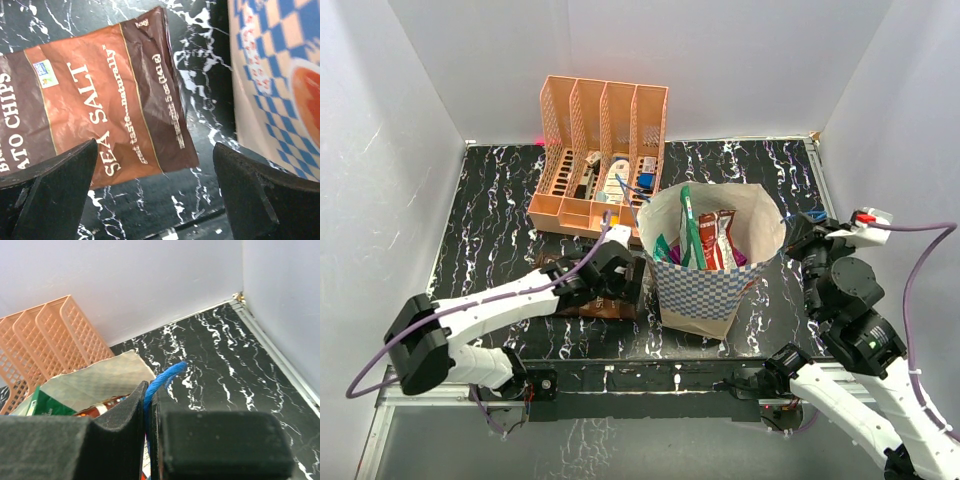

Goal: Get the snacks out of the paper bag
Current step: Place the snack at the center of the board.

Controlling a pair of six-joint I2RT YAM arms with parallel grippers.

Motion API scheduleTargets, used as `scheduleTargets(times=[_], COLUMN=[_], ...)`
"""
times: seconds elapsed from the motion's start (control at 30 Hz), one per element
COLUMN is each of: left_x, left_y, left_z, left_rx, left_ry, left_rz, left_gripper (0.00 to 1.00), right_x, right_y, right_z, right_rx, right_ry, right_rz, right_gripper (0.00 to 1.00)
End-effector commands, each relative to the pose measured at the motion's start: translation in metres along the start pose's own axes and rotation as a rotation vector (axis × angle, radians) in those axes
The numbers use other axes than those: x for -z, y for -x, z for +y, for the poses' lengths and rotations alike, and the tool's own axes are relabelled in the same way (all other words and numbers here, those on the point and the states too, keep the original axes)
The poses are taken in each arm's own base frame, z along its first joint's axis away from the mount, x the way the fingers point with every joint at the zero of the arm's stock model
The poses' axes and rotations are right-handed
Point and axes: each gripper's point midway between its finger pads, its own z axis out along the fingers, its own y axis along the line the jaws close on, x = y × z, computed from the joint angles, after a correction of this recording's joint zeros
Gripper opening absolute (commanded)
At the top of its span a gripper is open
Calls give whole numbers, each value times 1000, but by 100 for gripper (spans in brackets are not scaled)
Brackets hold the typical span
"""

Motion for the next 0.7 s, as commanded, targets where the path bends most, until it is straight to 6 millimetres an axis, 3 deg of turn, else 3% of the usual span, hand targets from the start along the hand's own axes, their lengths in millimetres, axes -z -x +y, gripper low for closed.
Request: scheduleTargets(times=[0.0,0.23,0.5,0.6,0.67], left_x=[28,40,13,7,4], left_y=[11,-2,-50,-64,-77], left_z=[-10,2,9,17,32], left_rx=[117,326,648,721,787], left_ry=[-144,-207,-231,-179,-85], left_rz=[-65,-55,59,89,100], left_gripper=[98,98,98,98,98], right_x=[14,17,23,27,29], right_y=[50,50,60,65,66], right_z=[-24,-31,-38,-42,-43], right_rx=[-96,-90,-93,-87,-87], right_ry=[-99,-118,-133,-136,-127], right_rz=[-145,-155,-182,-195,-199], right_gripper=[7,7,7,7,7])
